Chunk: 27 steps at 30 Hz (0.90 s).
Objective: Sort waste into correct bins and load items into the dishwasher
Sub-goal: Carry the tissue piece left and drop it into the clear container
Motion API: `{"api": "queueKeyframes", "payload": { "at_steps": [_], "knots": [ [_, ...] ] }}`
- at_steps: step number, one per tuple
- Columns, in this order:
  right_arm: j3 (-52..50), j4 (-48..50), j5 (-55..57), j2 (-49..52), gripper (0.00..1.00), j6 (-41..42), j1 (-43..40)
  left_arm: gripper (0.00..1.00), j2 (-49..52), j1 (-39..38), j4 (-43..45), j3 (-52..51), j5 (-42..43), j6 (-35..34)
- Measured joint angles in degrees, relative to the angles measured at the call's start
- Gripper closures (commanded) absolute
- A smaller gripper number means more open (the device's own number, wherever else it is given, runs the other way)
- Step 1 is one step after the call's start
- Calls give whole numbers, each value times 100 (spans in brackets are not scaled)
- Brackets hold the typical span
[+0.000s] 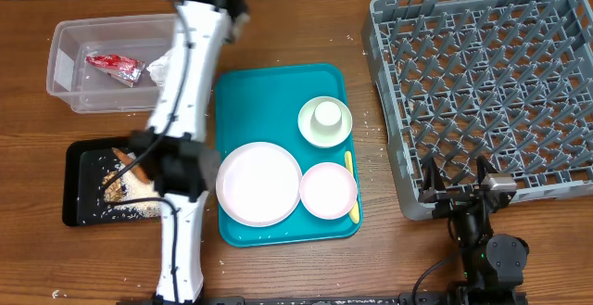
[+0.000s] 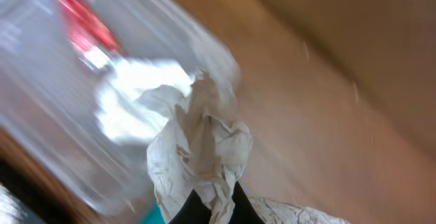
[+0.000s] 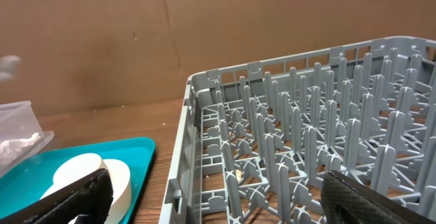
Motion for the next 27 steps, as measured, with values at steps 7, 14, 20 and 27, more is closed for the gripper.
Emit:
{"api": "queueKeyframes", "payload": {
  "at_steps": [7,14,20,27],
  "knots": [
    [0,2,0,0,0,0,0,0,81,1047,24,-85,-358,33],
    [0,2,-2,0,0,0,-2,0,168,1375,-765,-157,166,44],
    [0,0,2,0,0,-2,-2,0,168,1370,-1685,-160,319,81],
    [0,4,0,0,0,0,0,0,-79,1335,-1749,-208,595,192]
  ]
}}
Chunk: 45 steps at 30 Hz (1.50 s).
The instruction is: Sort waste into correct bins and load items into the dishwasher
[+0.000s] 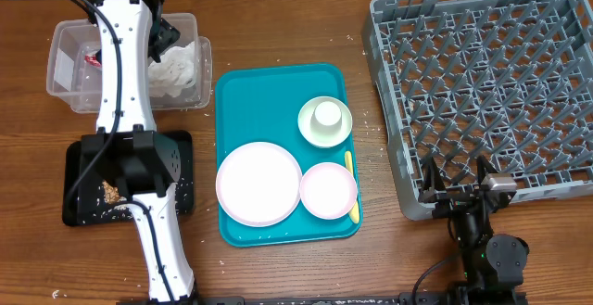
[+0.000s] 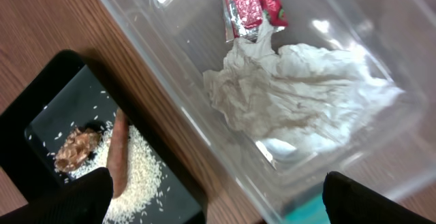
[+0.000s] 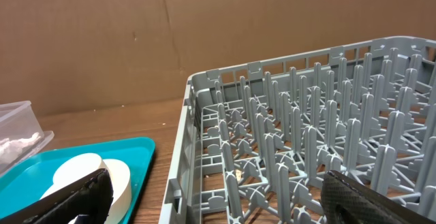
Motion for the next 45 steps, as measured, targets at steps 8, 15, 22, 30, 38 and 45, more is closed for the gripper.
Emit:
{"api": "queueKeyframes", "payload": {
  "at_steps": [8,15,22,30,38,45],
  "knots": [
    [0,-7,-2,0,0,0,0,0,-951,-629,0,2,52,426],
    [0,-4,0,0,0,0,-2,0,-977,-1991,173,-37,138,1021],
    [0,-2,2,0,0,0,0,0,-946,-2374,269,-48,-170,1161],
    [0,0,0,0,0,0,-2,0,-933,-627,232,-48,114,1161],
    [0,-4,0,0,0,-2,-2,0,-861,841,142,-48,1049,1156],
    [0,2,50,0,0,2,-2,0,-754,1139,101,-48,1523,1156]
  ]
}}
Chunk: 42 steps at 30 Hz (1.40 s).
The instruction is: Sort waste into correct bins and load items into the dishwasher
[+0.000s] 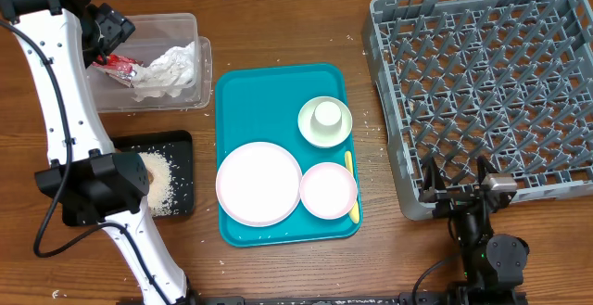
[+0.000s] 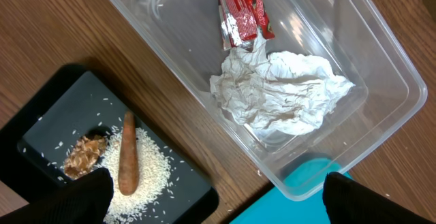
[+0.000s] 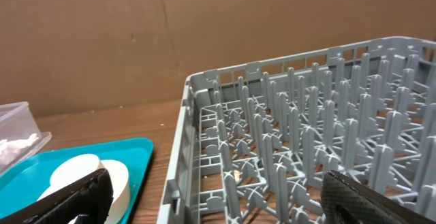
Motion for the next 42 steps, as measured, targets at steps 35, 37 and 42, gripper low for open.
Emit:
{"api": "queueKeyframes", "payload": {
  "at_steps": [35,37,42],
  "knots": [
    [3751,2935,-446,3174,0,96,0,0,4,-4,417,0,170,0],
    [4878,1902,-850,4096,0,-7,0,0,4,-4,417,0,168,0],
    [7840,-1211,-1609,6452,0,-131,55,0,11,-4,417,0,173,-2]
  ]
}}
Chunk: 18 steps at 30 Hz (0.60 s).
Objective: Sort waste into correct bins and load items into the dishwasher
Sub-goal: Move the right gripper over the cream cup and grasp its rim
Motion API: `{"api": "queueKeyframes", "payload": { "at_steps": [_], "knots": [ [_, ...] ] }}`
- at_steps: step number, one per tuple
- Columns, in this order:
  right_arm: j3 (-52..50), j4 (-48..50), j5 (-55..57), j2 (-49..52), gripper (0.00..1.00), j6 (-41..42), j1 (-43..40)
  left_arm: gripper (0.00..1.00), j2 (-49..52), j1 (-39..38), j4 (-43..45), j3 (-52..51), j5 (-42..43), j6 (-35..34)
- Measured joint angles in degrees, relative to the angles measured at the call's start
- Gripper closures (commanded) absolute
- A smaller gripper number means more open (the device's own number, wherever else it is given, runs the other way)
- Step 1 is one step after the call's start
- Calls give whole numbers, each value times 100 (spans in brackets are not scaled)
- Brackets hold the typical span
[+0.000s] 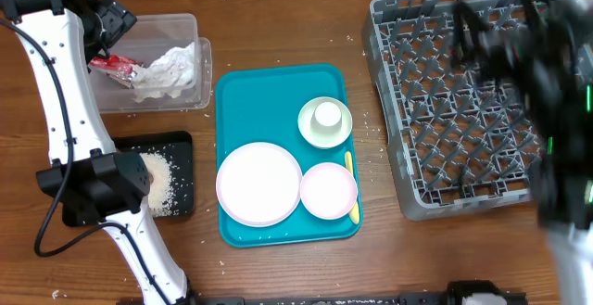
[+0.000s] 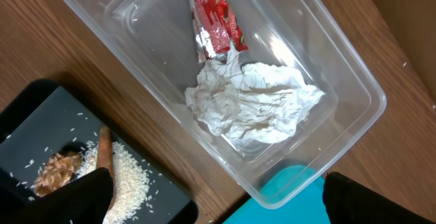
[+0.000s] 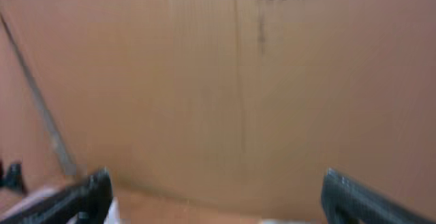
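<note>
The crumpled white napkin (image 1: 169, 68) (image 2: 251, 106) and a red wrapper (image 1: 112, 64) (image 2: 213, 18) lie in the clear bin (image 1: 202, 75) (image 2: 356, 86). My left gripper (image 1: 107, 18) (image 2: 216, 200) hangs open over that bin with nothing in it. A teal tray (image 1: 271, 94) holds a large white plate (image 1: 258, 184), a small pink plate (image 1: 328, 191), a green saucer with a cup (image 1: 325, 120) and a yellow utensil (image 1: 350, 181). My right gripper (image 1: 501, 29) (image 3: 214, 197), blurred, is open above the grey dish rack (image 1: 435, 120).
A black tray (image 1: 178, 155) (image 2: 160, 198) with rice (image 2: 128, 175), a carrot-like stick (image 2: 103, 149) and a brown scrap (image 2: 54, 172) sits below the bin, partly behind my left arm. Only a brown cardboard wall shows in the right wrist view.
My right arm has left the table's front edge by the rack and is now blurred above the rack, its camera facing the wall. The left gripper shifted slightly over the bin, still open.
My left gripper first held the crumpled napkin beside the clear bin. Then the napkin lay in the bin next to the red wrapper and the gripper was open. It then stood higher over the bin. The right arm stayed parked until now.
</note>
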Motion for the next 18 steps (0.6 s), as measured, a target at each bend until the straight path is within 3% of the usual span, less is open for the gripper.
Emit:
{"api": "queueKeyframes", "payload": {
  "at_steps": [4,7,18],
  "knots": [
    [2374,-2312,-293,2055,0,-31,302,0,11,0,4,-2,-2,0],
    [3248,-3252,-492,3202,0,-157,682,0,15,0,4,-2,0,0],
    [3495,-4369,-1344,5112,0,-402,1847,0,22,0,0,-2,0,0]
  ]
}}
